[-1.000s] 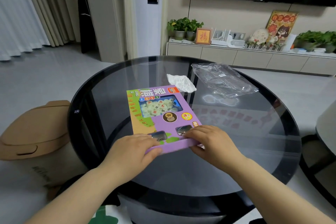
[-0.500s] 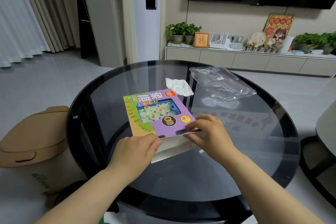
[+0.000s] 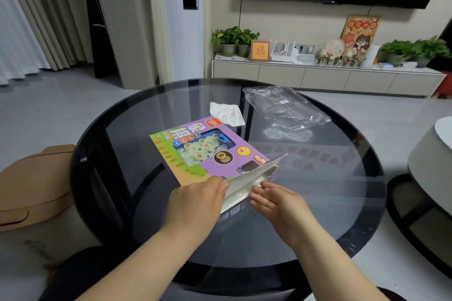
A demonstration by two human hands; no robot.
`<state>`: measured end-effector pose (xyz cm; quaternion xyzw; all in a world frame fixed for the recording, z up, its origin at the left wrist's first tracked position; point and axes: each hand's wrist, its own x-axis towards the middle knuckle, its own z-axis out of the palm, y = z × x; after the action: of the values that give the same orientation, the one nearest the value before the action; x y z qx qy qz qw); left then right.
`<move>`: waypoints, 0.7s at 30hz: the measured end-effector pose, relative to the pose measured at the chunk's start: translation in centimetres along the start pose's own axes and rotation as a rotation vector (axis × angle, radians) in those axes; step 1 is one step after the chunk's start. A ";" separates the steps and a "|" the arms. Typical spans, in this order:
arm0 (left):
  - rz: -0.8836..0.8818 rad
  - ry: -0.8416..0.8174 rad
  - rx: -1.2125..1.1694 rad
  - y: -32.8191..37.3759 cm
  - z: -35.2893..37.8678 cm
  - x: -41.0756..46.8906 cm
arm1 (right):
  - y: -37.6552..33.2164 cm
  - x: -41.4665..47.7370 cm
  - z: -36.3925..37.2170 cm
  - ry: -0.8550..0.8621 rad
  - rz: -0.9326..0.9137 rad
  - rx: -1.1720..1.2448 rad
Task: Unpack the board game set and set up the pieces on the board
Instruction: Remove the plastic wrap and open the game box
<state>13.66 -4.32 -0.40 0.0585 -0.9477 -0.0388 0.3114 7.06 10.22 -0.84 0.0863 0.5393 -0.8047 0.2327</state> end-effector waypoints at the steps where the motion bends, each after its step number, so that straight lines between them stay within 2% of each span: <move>1: 0.009 0.007 -0.007 0.2 -0.1 0.1 | 0.1 0.0 0.2 -0.028 0.031 0.014; 10: 0.061 0.073 -0.106 1.6 -0.5 -0.5 | 0.2 0.9 1.5 -0.085 0.057 -0.017; 13: 0.147 0.003 -0.235 1.6 -1.0 -0.7 | 0.0 1.3 0.6 -0.114 0.059 -0.023; 16: 0.339 -0.093 -0.328 0.4 -1.0 -1.2 | -0.6 2.0 -0.5 -0.133 0.054 -0.038; 18: 0.401 -0.197 -0.277 -1.3 -0.8 -0.9 | -0.9 2.4 -1.2 -0.146 0.052 -0.027; 21: 0.360 -0.373 -0.124 -3.5 -0.6 0.6 | -0.9 3.4 -2.0 -0.107 0.061 -0.025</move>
<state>13.84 -7.92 0.08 -0.1385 -0.9797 -0.0510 0.1360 3.43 11.39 -2.22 0.0565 0.5332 -0.7939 0.2867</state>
